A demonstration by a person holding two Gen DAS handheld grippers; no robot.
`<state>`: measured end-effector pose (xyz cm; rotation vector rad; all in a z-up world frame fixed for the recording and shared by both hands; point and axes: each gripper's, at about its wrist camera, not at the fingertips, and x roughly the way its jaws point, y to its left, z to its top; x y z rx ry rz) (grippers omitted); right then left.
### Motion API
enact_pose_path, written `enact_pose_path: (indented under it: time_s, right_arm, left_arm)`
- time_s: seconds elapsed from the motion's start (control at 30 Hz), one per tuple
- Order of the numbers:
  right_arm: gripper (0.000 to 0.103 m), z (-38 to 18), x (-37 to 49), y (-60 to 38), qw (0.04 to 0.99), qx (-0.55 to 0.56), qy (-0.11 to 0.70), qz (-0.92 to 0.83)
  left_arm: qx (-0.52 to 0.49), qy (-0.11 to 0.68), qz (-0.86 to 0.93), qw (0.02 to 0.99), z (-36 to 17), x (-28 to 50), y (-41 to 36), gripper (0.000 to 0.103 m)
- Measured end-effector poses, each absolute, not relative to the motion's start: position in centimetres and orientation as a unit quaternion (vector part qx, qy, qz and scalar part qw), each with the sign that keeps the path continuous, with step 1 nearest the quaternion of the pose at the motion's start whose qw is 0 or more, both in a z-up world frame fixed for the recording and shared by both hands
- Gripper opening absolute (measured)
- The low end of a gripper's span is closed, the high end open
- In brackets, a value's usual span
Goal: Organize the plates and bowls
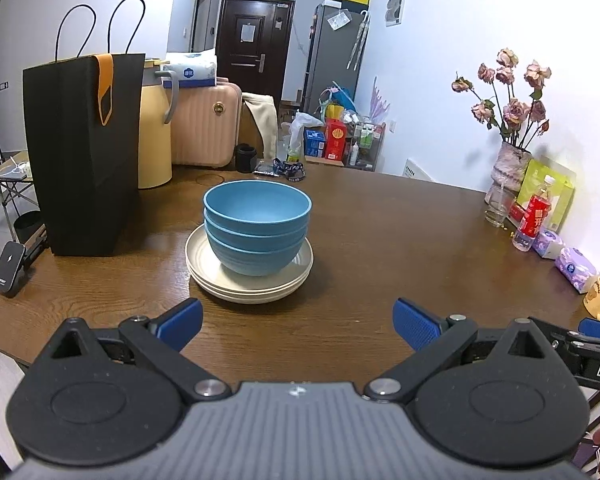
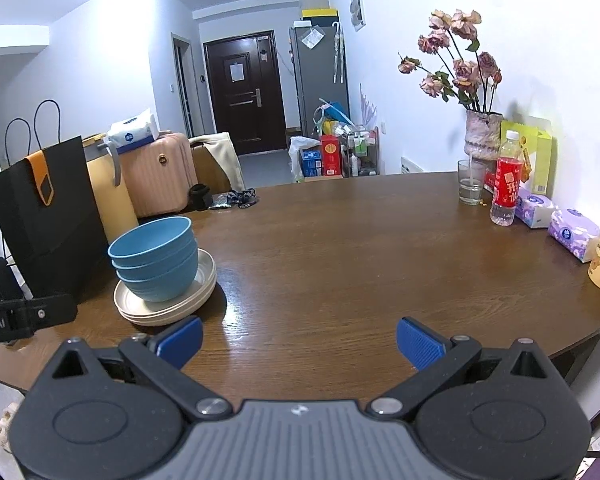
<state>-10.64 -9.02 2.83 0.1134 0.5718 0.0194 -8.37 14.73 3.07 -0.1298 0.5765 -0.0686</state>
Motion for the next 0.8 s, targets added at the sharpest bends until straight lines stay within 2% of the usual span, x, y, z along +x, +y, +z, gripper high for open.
enact_pose_path:
  time_s: [0.8]
  right_arm:
    - [0.103,3.7,-11.7,-8.3,0.963,0.052,0.266,0.011]
  left_arm:
    - [-0.062,0.273,-0.041,0.959,3.8,-9.4,15.1,0.103]
